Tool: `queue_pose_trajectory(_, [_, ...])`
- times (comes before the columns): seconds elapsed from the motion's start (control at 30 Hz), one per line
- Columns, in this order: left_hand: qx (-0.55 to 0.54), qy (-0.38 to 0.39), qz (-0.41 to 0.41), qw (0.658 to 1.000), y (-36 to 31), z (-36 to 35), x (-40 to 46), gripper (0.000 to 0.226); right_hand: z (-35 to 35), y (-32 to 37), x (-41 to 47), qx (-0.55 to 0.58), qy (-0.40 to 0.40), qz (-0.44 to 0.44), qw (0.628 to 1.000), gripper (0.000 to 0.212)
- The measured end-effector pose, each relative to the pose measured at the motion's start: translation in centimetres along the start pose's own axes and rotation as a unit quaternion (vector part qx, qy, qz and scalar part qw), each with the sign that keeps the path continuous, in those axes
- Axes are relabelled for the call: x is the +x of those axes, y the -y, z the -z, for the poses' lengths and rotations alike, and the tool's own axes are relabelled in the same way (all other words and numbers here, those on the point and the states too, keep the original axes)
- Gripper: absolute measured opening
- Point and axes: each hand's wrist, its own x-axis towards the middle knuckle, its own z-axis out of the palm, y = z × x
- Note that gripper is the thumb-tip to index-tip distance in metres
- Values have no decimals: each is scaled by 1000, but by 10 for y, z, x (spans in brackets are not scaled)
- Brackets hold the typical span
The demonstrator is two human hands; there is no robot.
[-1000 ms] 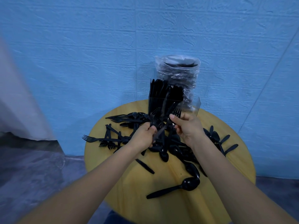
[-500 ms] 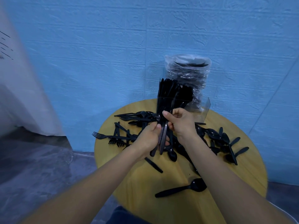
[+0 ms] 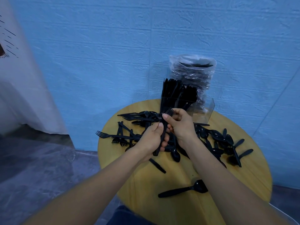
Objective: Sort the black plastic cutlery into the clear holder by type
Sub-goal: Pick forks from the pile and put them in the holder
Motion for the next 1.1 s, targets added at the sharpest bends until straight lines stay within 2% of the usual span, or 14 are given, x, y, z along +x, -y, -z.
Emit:
queue_pose_trajectory(0.13, [-47,37,29,998,3,8,-3,44,-3,-1,1,-15,69,8,997,10])
queue_pose_trajectory(0.23, [-5,21,17,1000,9,18,-8,33,-11,-6,0,-45,91,26,995,8])
queue_pose_trajectory(0.33, [47,-79,-12,996,20,38,-11,29,-29,-15,-2,-102,100,46,989,14])
queue_pose_trajectory(0.4, [51,-160,-34,985,26,58,-14,29,-43,-25,-2,-183,111,71,974,15])
queue_pose_trajectory(0.53, [61,-304,-64,948,46,103,-17,31,-82,-44,-5,-344,173,123,915,26])
queue_pose_trajectory(0.63, [67,-355,-74,930,55,128,-17,32,-113,-52,-5,-404,213,161,875,38])
queue_pose_trajectory(0.77, [62,-370,-71,924,62,146,-16,33,-137,-63,0,-470,278,169,821,48])
queue_pose_trajectory(0.87, [70,-379,-56,921,68,153,-12,33,-137,-73,6,-506,301,166,791,44])
queue_pose_trajectory(0.97, [89,-376,-50,921,73,155,-7,34,-125,-79,9,-501,276,187,799,34])
queue_pose_trajectory(1.1, [90,-362,-40,927,72,149,1,32,-103,-76,9,-501,252,197,804,31])
